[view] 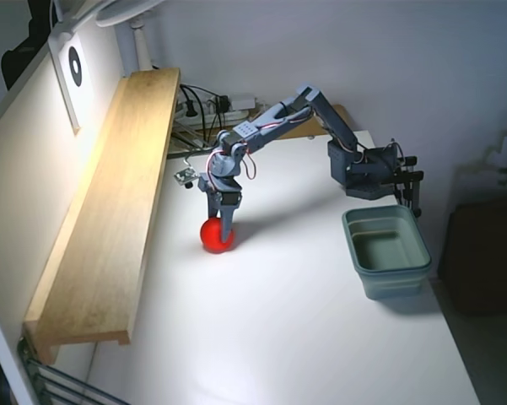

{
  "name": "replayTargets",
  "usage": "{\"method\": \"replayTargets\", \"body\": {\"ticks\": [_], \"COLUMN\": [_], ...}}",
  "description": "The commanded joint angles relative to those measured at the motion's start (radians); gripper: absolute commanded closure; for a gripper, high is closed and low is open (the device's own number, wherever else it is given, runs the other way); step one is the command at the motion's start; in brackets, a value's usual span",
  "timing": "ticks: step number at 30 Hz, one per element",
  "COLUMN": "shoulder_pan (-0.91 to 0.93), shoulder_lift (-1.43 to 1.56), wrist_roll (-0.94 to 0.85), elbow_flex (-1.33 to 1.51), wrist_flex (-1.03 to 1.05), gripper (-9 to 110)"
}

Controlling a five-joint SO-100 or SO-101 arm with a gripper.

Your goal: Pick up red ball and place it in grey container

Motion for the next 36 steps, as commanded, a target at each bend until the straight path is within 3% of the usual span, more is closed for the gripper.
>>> {"method": "replayTargets", "body": {"ticks": [1, 17, 36], "shoulder_pan": [0.022, 0.022, 0.022], "shoulder_lift": [0.036, 0.046, 0.340], "wrist_roll": [0.002, 0.002, 0.002], "elbow_flex": [-0.005, 0.009, 0.421], "wrist_flex": [0.004, -0.001, -0.118], "gripper": [78, 78, 78]}}
